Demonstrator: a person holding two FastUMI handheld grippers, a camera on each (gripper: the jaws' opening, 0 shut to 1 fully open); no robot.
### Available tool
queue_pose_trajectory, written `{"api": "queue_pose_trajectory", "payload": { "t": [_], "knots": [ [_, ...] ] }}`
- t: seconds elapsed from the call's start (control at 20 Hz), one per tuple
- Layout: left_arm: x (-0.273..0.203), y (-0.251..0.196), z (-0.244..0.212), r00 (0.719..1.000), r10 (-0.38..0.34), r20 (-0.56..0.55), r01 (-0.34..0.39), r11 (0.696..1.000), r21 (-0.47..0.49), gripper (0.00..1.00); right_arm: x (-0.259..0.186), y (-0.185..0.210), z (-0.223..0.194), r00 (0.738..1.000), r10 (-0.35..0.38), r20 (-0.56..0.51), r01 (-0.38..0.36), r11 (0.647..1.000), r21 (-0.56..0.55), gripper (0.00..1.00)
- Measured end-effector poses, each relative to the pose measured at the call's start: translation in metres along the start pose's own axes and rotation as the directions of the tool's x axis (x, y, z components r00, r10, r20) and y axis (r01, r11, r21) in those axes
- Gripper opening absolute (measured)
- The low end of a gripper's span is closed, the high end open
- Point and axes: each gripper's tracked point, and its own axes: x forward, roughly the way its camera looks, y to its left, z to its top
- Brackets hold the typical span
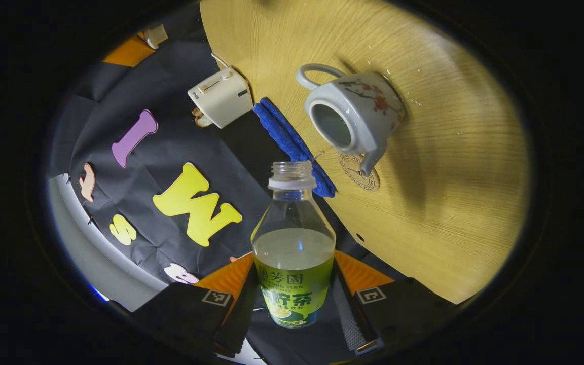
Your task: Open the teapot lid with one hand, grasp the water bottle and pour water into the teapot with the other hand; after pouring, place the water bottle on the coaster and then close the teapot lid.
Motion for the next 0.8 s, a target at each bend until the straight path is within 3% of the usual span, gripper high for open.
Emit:
{"api": "queue_pose_trajectory", "payload": {
  "t": [0.3, 0.4, 0.5, 0.65, 0.7, 0.75, 0.8],
  "knots": [
    [0.000, 0.000, 0.005, 0.998, 0.038, 0.046, -0.036, 0.998, -0.044, 0.74, -0.002, -0.001, 0.001, 1.000, -0.003, 0.001, 0.003, 1.000, -0.010, 0.00],
    [-0.001, -0.001, 0.006, 0.995, 0.062, 0.077, -0.049, 0.986, -0.158, 0.74, -0.007, 0.000, 0.010, 1.000, -0.008, 0.025, 0.009, 0.999, -0.037, 0.00],
    [-0.005, -0.010, 0.004, 0.993, 0.067, 0.098, -0.029, 0.939, -0.342, 0.74, -0.011, 0.001, 0.016, 0.999, -0.014, 0.049, 0.016, 0.998, -0.054, 0.00],
    [-0.012, -0.028, -0.002, 0.992, 0.056, 0.114, 0.033, 0.756, -0.654, 0.74, -0.016, 0.004, 0.019, 0.998, -0.017, 0.053, 0.020, 0.998, -0.060, 0.00],
    [-0.017, -0.033, -0.006, 0.991, 0.061, 0.119, 0.049, 0.659, -0.750, 0.70, -0.018, 0.005, 0.017, 0.999, -0.014, 0.052, 0.018, 0.998, -0.068, 0.00],
    [-0.019, -0.038, -0.012, 0.992, 0.059, 0.114, 0.059, 0.580, -0.812, 0.74, -0.018, 0.005, 0.019, 0.998, -0.018, 0.054, 0.022, 0.997, -0.073, 0.00],
    [-0.022, -0.045, -0.023, 0.992, 0.059, 0.108, 0.069, 0.454, -0.888, 0.74, -0.019, 0.008, 0.017, 0.999, -0.016, 0.050, 0.019, 0.997, -0.078, 0.00]
  ]
}}
